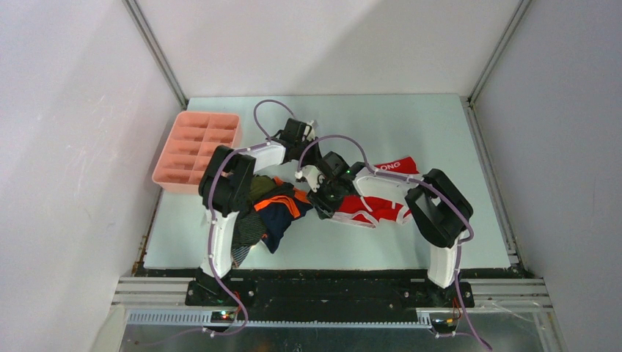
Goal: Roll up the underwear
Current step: Fold the underwear at the center of the board.
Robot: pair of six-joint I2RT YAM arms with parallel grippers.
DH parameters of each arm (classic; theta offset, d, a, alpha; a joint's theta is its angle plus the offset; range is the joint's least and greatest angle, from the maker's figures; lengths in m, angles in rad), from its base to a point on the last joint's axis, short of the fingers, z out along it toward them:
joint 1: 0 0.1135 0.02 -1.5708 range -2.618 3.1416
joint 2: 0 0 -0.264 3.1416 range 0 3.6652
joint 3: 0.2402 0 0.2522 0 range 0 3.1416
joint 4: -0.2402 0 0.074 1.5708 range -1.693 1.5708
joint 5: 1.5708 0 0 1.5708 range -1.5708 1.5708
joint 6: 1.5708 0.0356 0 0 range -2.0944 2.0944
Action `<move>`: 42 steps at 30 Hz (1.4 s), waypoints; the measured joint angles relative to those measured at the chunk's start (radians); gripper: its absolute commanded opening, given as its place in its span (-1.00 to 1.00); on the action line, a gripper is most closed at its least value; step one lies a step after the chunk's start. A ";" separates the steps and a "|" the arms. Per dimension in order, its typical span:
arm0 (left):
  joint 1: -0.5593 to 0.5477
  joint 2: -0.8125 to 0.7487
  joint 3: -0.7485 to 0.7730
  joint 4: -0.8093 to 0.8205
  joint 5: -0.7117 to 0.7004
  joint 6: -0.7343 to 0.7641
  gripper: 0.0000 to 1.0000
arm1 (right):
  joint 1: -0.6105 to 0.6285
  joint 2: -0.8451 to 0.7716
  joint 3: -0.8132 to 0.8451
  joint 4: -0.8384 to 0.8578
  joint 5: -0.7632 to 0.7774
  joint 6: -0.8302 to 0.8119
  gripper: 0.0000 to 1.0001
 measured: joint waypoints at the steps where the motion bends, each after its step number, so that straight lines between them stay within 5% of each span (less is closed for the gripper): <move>1: 0.000 0.000 0.000 -0.002 0.000 0.000 -1.00 | 0.001 0.006 0.000 0.001 0.002 0.004 0.02; 6: 0.000 -0.002 0.000 -0.006 -0.005 0.007 -1.00 | 0.014 0.025 0.008 0.005 0.012 0.025 -0.12; 13: 0.000 -0.004 0.000 -0.010 -0.008 0.018 -1.00 | 0.026 0.038 0.020 0.010 0.059 0.049 -1.00; 30: 0.155 -0.133 0.015 -0.116 -0.082 0.047 -1.00 | -0.053 -0.048 0.205 -0.053 -0.123 0.134 -1.00; 42: 0.005 -0.117 0.214 -0.083 -0.064 0.033 -1.00 | -0.206 -0.229 0.062 -0.066 -0.193 0.252 -1.00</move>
